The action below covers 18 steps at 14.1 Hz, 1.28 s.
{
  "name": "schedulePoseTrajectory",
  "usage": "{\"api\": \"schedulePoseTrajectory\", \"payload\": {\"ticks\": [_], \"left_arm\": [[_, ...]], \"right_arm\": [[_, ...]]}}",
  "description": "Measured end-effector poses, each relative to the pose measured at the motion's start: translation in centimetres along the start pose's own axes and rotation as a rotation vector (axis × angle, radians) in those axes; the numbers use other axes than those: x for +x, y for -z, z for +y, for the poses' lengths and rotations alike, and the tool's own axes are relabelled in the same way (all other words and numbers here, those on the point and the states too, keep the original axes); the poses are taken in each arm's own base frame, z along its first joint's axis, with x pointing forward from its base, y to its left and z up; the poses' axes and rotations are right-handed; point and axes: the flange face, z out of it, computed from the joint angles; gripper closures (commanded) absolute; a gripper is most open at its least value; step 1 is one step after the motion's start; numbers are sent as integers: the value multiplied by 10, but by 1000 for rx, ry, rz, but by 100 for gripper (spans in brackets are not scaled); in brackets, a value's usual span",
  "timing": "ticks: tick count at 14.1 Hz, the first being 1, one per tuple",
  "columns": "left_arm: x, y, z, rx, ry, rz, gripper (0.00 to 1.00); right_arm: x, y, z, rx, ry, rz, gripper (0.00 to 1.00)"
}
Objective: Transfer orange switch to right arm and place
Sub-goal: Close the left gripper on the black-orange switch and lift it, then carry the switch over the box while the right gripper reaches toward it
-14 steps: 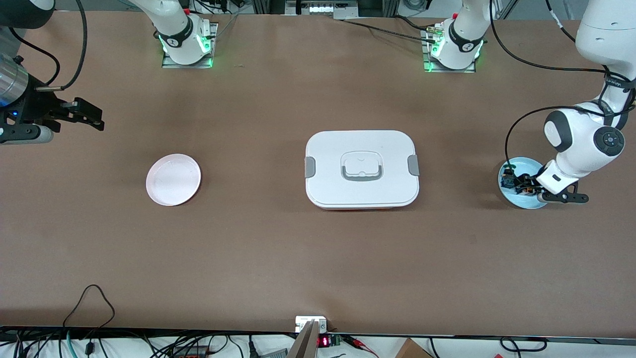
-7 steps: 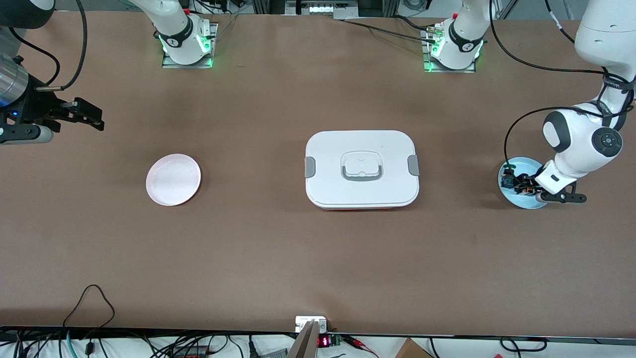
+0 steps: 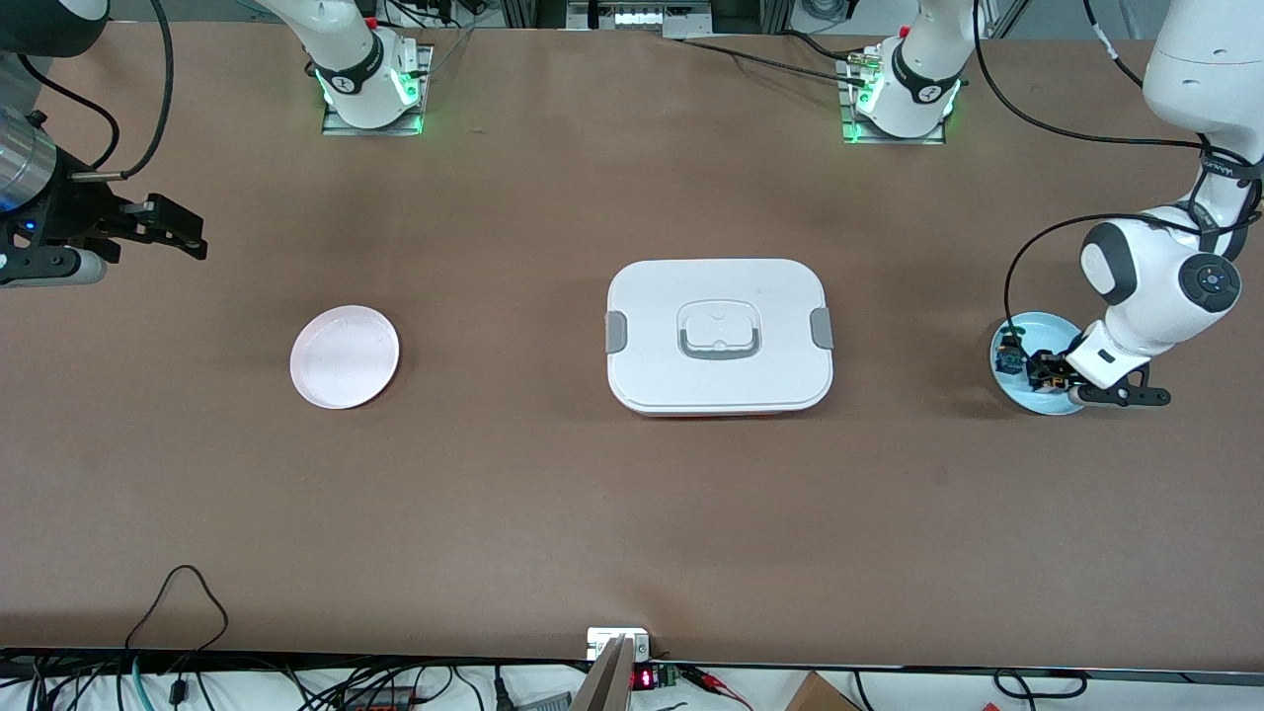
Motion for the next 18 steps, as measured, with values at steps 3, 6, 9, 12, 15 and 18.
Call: {"api": "schedulePoseTrajectory", "payload": {"ticks": [3,6,9,12,15,18], "left_arm": [[21,26,-9,23,-54,57,69],[43,63,-17,17,-125,33,69],[71,110,-9,-26,-171,-43,69],[95,159,14,-83,-211,-122,71],[107,186,48,-254,-188,-133,83],[105,196,101,-492,-246,-185,91]], "right_arm": [[0,0,0,0,0,0,0],[0,0,0,0,0,0,0],[0,0,1,0,-2,0,0],[0,0,2,0,-4,0,0],[0,1,2,1,-5,4,0],[0,1,1,6,-2,4,0]]}}
